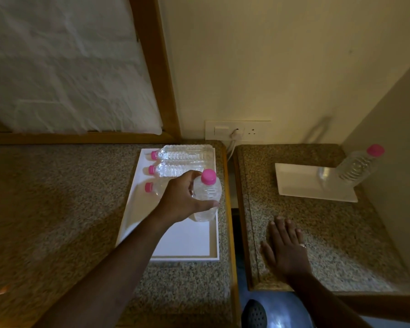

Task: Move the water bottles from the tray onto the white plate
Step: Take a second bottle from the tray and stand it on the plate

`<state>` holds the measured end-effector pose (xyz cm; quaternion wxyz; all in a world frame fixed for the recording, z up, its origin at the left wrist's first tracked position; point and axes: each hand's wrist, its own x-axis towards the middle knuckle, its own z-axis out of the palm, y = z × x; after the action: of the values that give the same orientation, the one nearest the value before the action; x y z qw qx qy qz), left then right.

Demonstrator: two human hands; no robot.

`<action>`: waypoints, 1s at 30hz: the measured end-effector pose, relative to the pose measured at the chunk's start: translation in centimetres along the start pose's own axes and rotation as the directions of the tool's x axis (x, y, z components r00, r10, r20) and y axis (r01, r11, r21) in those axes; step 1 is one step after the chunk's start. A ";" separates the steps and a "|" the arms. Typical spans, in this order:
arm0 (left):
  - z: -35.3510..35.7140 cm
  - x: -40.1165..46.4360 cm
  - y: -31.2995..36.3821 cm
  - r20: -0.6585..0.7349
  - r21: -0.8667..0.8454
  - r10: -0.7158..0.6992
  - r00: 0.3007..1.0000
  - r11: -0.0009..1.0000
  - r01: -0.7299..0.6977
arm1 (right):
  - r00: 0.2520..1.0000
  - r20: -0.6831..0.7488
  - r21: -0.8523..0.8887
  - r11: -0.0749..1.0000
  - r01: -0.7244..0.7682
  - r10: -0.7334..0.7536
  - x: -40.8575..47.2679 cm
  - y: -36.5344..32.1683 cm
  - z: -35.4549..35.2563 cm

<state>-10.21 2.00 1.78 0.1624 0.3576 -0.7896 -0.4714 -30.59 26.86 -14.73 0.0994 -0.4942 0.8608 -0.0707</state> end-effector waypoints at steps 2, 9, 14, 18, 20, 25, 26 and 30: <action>-0.1 0.0 0.1 -0.024 0.024 0.020 1.000 1.000 -0.020 | 1.000 0.006 0.010 1.000 0.007 -0.007 0.2 0.0 -0.1; 0.2 -0.8 1.8 -0.112 -0.038 0.061 0.992 0.997 -0.066 | 1.000 -0.015 0.079 0.997 -0.007 0.009 0.2 2.2 -1.0; 1.4 1.0 5.8 -0.109 -0.067 0.122 0.987 0.989 -0.130 | 0.994 -0.009 0.064 0.992 -0.104 0.105 0.2 6.0 -2.0; 5.6 3.9 9.3 -0.052 -0.106 0.165 0.985 0.980 -0.170 | 0.992 -0.007 0.041 0.991 -0.126 0.127 0.0 8.3 -2.6; 8.7 5.5 10.7 -0.020 -0.127 0.184 0.983 0.975 -0.185 | 0.991 -0.012 0.050 0.990 -0.133 0.134 0.0 9.2 -2.7; 16.9 9.9 13.4 0.068 -0.131 0.218 0.973 0.969 -0.208 | 0.993 -0.039 0.080 0.991 -0.105 0.108 0.0 11.4 -2.9; 18.3 10.8 13.6 0.083 -0.129 0.214 0.973 0.971 -0.202 | 0.993 -0.045 0.084 0.991 -0.101 0.105 0.0 11.7 -2.8; 22.9 13.9 14.0 0.135 -0.104 0.202 0.970 0.976 -0.189 | 0.991 -0.082 0.092 0.991 -0.099 0.106 0.1 12.1 -2.6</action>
<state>-39.17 10.66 1.20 0.1665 0.2350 -0.8087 -0.5129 -41.34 32.93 -14.92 0.0873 -0.4410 0.8845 -0.1245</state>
